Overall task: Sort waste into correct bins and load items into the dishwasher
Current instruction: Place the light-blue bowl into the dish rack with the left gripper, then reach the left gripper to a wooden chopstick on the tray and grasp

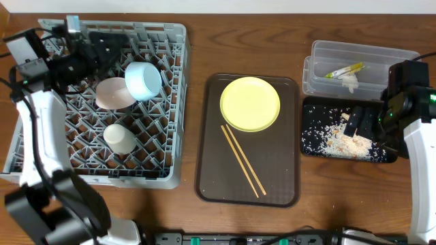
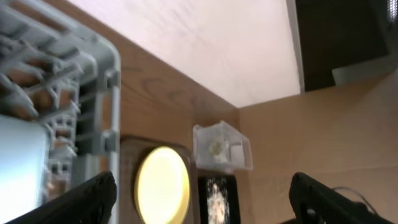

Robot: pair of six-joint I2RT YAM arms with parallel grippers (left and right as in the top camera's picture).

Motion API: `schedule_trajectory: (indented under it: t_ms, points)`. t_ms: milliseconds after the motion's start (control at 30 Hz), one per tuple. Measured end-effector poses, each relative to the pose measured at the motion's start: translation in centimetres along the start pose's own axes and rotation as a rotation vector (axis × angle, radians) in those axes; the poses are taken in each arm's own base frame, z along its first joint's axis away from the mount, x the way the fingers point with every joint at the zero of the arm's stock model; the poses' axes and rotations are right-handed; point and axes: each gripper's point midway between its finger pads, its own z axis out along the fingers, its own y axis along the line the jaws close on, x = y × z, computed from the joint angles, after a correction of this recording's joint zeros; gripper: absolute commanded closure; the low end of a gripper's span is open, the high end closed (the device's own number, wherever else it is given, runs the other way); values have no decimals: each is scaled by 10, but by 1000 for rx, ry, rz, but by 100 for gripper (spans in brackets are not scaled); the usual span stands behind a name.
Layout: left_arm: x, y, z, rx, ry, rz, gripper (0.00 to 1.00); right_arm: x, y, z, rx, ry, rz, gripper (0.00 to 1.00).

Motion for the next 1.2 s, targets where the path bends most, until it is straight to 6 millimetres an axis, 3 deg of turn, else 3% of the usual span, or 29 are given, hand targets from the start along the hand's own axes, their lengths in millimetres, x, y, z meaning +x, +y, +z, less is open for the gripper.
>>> schedule_trajectory:
  t_ms: [33, 133, 200, 267, 367, 500, 900, 1200]
  points:
    - [8, -4, 3, -29, 14, -5, 9, 0, 0, 0, 0, 0, 0, 1]
    - [59, -3, 24, -214, 128, -23, 7, 0, 0, 0, 0, -2, 0, 1]
    - [96, 0, 37, -340, 225, -5, 6, -1, 0, 0, -1, -4, 0, 1]
    - [148, 2, 54, -487, 371, 63, 5, -1, 0, 0, -1, -4, 0, 1]
    - [179, 2, 62, -577, 455, 127, 5, -1, 0, 0, -1, -3, 0, 1]
    - [241, -2, 74, -725, 561, 175, 5, -1, 0, 0, -1, -3, 0, 1]
    - [323, 33, 96, -908, 542, 75, 5, 1, 0, 0, 1, 3, -1, 1]
    - [359, 59, 119, -997, 547, 92, 5, 1, 0, 0, 1, 4, -1, 1]
